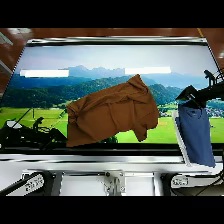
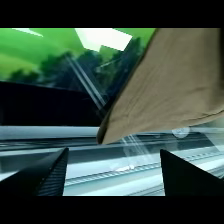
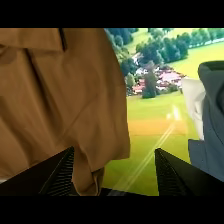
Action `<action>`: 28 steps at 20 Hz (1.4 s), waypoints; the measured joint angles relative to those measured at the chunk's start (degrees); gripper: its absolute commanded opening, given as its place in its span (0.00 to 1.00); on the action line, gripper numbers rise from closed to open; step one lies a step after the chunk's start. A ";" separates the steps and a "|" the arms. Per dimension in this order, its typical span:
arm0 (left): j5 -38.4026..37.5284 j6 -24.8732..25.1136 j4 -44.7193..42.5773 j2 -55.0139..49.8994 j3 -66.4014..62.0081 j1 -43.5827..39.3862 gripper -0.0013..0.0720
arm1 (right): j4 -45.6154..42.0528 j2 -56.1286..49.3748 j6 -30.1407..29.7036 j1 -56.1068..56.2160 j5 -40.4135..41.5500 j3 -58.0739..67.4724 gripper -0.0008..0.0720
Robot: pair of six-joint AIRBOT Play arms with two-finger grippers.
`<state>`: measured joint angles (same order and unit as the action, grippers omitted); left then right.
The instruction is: Fold the shirts.
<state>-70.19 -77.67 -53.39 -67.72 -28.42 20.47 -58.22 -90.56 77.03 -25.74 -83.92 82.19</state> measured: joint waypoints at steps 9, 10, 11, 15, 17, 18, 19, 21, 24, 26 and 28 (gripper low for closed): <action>11.43 0.42 9.27 -2.64 3.89 -7.26 0.36 | 2.62 0.02 -0.35 -0.92 2.58 -2.91 0.88; 13.22 0.00 9.60 -3.08 4.02 -8.11 0.17 | 2.69 0.02 -0.37 -0.90 2.69 -2.95 0.88; 14.64 -0.39 9.86 -3.45 4.09 -8.76 0.11 | 2.71 0.02 -0.37 -0.90 2.69 -2.99 0.88; 16.63 -1.20 11.04 -3.65 4.07 -10.05 0.07 | 1.31 0.02 -0.66 0.55 2.38 -4.94 0.88; 17.51 -0.63 10.91 -2.82 4.00 -10.34 0.07 | 0.57 -0.28 -1.60 2.38 3.08 -7.48 0.88; 18.03 -0.31 10.47 -2.05 3.91 -10.36 0.07 | 0.48 -0.76 -2.08 3.32 4.28 -8.63 0.88; 18.16 -0.02 9.94 -0.98 3.85 -10.36 0.07 | 0.79 -1.57 -2.40 4.26 5.40 -9.60 0.88; 17.22 0.33 10.64 1.57 3.67 -10.45 0.07 | 2.36 -3.76 -2.84 5.49 7.45 -10.78 0.88; 15.45 0.46 11.17 5.38 3.61 -10.47 0.07 | 5.77 -7.19 -3.15 6.51 10.27 -11.56 0.88; 14.25 0.57 11.43 7.30 3.61 -10.47 0.07 | 7.19 -8.90 -2.60 7.26 12.68 -11.80 0.88; 13.79 0.68 11.63 8.79 3.61 -10.47 0.07 | 8.09 -10.36 -2.19 8.63 14.69 -11.91 0.88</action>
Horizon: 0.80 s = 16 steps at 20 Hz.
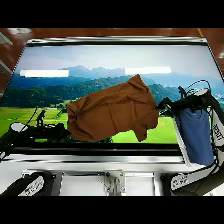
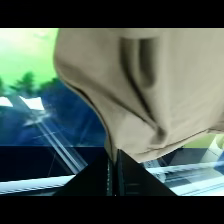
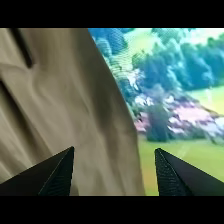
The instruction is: Fold the shirts.
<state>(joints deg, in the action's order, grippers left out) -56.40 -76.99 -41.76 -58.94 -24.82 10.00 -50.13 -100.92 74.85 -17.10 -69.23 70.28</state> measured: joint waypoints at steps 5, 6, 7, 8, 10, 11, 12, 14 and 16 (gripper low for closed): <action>0.04 1.16 0.17 1.55 -1.16 0.00 0.07 | 0.13 -1.01 0.74 3.08 3.87 -0.11 0.09; 0.04 1.60 0.15 1.68 -2.27 0.00 0.06 | 0.59 0.04 -0.11 3.28 4.02 0.13 0.09; 0.07 2.05 0.17 1.95 -4.02 0.02 0.06 | 0.83 1.44 -1.16 3.48 4.00 0.50 0.09; 0.11 2.29 0.07 2.43 -6.45 0.04 0.06 | 1.03 3.54 -2.64 3.54 3.76 1.20 0.09; 0.11 2.84 -0.48 4.22 -12.94 0.04 0.06 | 1.18 9.16 -5.90 3.52 3.87 3.87 0.09; 0.09 3.39 -1.11 5.66 -17.31 0.07 0.06 | 1.27 12.48 -7.17 3.52 3.91 5.86 0.09; 0.09 3.85 -1.42 7.28 -22.03 0.07 0.07 | 1.46 16.35 -8.26 3.58 4.20 8.57 0.09; 0.02 4.50 -1.84 10.84 -33.18 0.07 0.07 | 1.55 24.59 -9.44 3.52 5.66 14.64 0.09; 0.11 4.94 -2.82 14.25 -44.98 0.11 0.07 | 1.03 33.40 -9.79 3.52 8.50 20.85 0.09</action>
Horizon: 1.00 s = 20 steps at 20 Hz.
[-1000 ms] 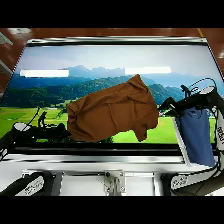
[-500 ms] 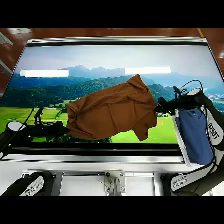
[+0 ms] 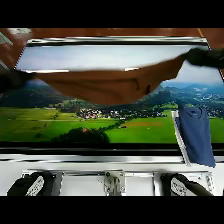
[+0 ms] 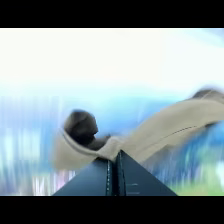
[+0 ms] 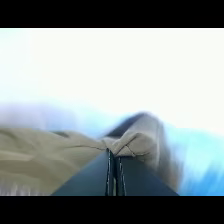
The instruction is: Fold the shirts.
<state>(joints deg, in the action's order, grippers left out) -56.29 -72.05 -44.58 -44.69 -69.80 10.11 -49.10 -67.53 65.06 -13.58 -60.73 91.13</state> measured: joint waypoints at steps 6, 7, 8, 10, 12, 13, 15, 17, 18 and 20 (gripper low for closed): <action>-0.07 -3.30 -10.38 9.22 -23.67 0.02 0.07 | -12.07 22.56 7.67 0.02 7.76 10.40 0.09; -0.61 -5.05 -12.37 10.99 -25.22 0.02 0.07 | -14.14 25.20 9.31 0.02 7.19 10.97 0.09; -1.38 -6.60 -13.81 12.48 -26.29 0.02 0.07 | -15.98 27.61 10.67 0.02 5.70 11.39 0.09; -5.16 -8.63 -17.35 14.71 -27.52 0.02 0.07 | -18.99 31.10 12.41 0.02 1.53 11.82 0.09; -11.15 -10.14 -20.83 16.11 -28.15 0.02 0.07 | -21.27 33.33 13.49 0.02 -2.29 12.17 0.09; -14.12 -10.60 -22.53 16.46 -28.06 0.02 0.07 | -22.47 33.81 13.86 0.02 -4.35 12.24 0.09; -18.84 -11.37 -25.33 16.96 -26.36 0.02 0.07 | -24.87 33.48 14.29 0.02 -7.74 12.33 0.09; -21.92 -11.74 -26.80 17.05 -22.43 0.02 0.07 | -26.53 30.99 14.51 0.02 -12.24 12.37 0.09; -22.75 -11.85 -27.61 16.90 -19.63 0.02 0.07 | -27.10 28.96 14.73 0.04 -15.65 12.28 0.09; -24.15 -12.04 -29.57 15.87 -13.81 0.02 0.07 | -27.34 23.89 15.58 0.17 -21.73 10.99 0.09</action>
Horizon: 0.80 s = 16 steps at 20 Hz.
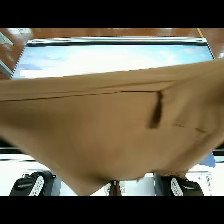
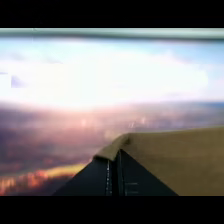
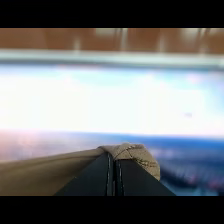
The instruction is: Fold the shirts.
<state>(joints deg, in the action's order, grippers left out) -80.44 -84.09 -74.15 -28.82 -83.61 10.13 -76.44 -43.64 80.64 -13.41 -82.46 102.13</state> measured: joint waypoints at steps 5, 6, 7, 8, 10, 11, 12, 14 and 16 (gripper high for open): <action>1.49 -0.20 -5.03 -9.64 11.82 -0.02 0.07 | 4.50 -15.61 1.68 0.17 1.09 -10.71 0.09; 2.89 -0.20 -5.40 -13.03 12.90 -0.04 0.07 | 5.57 -19.63 1.75 0.55 3.74 -12.52 0.09; 4.66 -0.20 -5.57 -16.46 13.62 -0.04 0.07 | 6.43 -23.37 1.86 1.20 6.32 -13.70 0.09; 6.38 -0.20 -5.60 -20.28 14.16 -0.04 0.07 | 7.26 -27.34 1.88 2.21 9.77 -14.60 0.09; 10.71 -0.20 -5.18 -27.50 14.78 -0.04 0.07 | 7.98 -34.49 1.60 4.59 17.31 -15.74 0.09; 12.85 -0.22 -4.61 -31.10 14.95 -0.04 0.07 | 8.33 -37.40 1.22 5.68 21.84 -16.04 0.09; 15.47 -0.22 -3.80 -34.18 15.06 -0.04 0.07 | 8.61 -40.02 0.96 6.69 26.73 -16.26 0.09; 21.20 -0.22 -1.53 -40.13 15.26 -0.04 0.07 | 9.01 -44.76 0.15 8.37 37.75 -16.61 0.09; 27.69 -0.22 1.07 -44.81 15.30 -0.09 0.07 | 9.27 -48.28 -0.39 9.29 47.58 -16.72 0.09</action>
<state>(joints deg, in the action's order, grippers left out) -52.75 -84.31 -73.08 -73.63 -68.31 10.04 -67.18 -91.92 80.25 -4.12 -34.87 85.41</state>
